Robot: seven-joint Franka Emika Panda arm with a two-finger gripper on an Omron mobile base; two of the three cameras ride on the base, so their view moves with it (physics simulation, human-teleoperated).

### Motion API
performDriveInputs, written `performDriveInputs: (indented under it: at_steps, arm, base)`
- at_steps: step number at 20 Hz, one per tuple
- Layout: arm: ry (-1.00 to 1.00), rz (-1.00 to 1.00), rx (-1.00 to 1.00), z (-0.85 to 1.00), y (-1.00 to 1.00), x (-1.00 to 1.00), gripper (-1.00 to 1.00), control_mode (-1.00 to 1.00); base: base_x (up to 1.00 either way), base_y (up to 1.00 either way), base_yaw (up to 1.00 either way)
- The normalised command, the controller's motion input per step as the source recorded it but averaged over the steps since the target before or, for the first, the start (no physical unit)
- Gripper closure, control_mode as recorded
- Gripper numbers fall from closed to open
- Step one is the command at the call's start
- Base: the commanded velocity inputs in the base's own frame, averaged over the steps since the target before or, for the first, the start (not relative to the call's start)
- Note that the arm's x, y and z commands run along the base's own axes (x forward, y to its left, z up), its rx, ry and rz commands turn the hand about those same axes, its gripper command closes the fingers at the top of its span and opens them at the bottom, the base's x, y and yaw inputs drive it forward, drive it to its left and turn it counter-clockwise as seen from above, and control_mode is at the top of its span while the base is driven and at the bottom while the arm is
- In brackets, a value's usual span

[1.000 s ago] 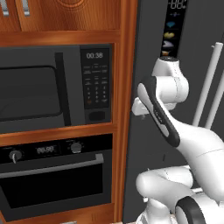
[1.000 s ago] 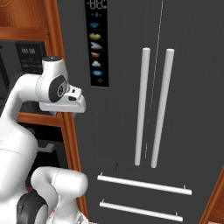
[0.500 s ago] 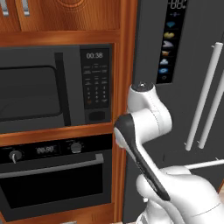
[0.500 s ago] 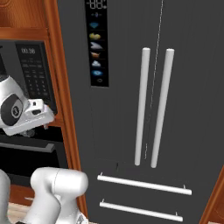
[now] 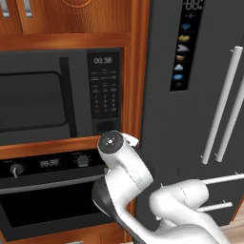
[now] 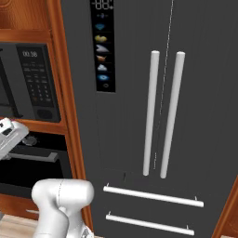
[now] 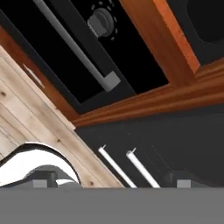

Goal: Take the fish from the oven and place it on the plate on the counter.

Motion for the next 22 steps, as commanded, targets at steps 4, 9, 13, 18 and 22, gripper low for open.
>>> performDriveInputs:
  at_steps: [4, 9, 13, 18, 22]
  arm:
    - [-0.20, 0.22, -0.12, -0.81, 0.79, 0.24, -1.00, -1.00]
    - [-0.14, 0.08, -0.19, -0.59, 0.54, 0.42, -1.00, -1.00]
    - [-0.25, 0.07, -0.15, -0.53, 0.43, 0.53, -1.00, -1.00]
    - [-0.10, 0.00, -0.21, -0.42, 0.30, 0.39, -1.00, -1.00]
    - [-0.06, 0.00, -0.14, -0.52, 0.38, 0.56, -1.00, -1.00]
  base:
    - [0.00, 0.00, 0.00]
    - [0.00, 0.00, 0.00]
    - [0.00, 0.00, 0.00]
    - [0.00, 0.00, 0.00]
    - [0.00, 0.00, 0.00]
